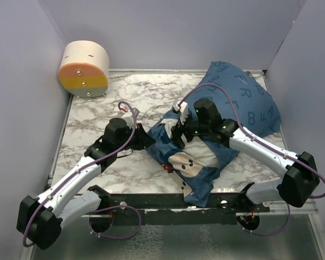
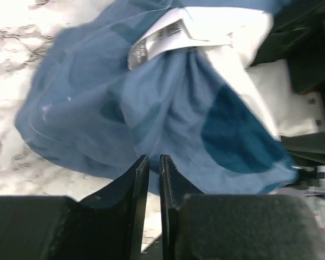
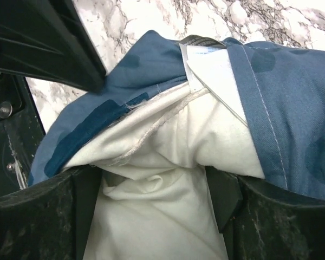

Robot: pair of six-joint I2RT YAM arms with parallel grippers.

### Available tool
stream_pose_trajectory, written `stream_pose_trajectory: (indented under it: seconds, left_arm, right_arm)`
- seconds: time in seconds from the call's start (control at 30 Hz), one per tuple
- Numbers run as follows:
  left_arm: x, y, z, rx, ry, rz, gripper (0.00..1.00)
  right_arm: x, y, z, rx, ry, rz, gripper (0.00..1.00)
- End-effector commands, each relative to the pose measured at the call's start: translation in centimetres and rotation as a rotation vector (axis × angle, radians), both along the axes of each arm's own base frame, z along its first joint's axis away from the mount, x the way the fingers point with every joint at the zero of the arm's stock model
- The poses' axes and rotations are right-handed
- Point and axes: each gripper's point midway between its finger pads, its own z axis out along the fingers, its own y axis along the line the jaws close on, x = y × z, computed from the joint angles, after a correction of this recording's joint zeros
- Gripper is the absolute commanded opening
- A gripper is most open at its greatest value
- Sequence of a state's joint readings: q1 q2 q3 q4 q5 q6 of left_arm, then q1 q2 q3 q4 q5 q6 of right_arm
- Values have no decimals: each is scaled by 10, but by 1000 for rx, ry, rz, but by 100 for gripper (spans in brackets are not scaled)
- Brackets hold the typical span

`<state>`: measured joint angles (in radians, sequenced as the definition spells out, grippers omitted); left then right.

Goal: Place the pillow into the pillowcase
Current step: Stuff the pillow into the pillowcase.

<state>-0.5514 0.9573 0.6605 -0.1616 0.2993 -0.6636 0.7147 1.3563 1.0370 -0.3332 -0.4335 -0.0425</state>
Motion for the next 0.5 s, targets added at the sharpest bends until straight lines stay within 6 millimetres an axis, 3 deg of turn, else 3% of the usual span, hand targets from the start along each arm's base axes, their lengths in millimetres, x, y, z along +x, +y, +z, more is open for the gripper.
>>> stream_pose_trajectory:
  seconds: [0.0,0.13,0.3,0.47]
  left_arm:
    - [-6,2,61,-196,-126,52,27]
    - [-18,7,65,-277,-107,80,36]
    - [-27,6,76,-370,-91,76,39]
    - [-24,7,81,-425,-48,124,44]
  right_arm:
    - [7,-5,24,4,-52,-17,80]
    - [16,-5,41,14,-90,-48,75]
    - [7,6,94,138,-157,15,47]
    - [-2,10,106,180,-146,54,34]
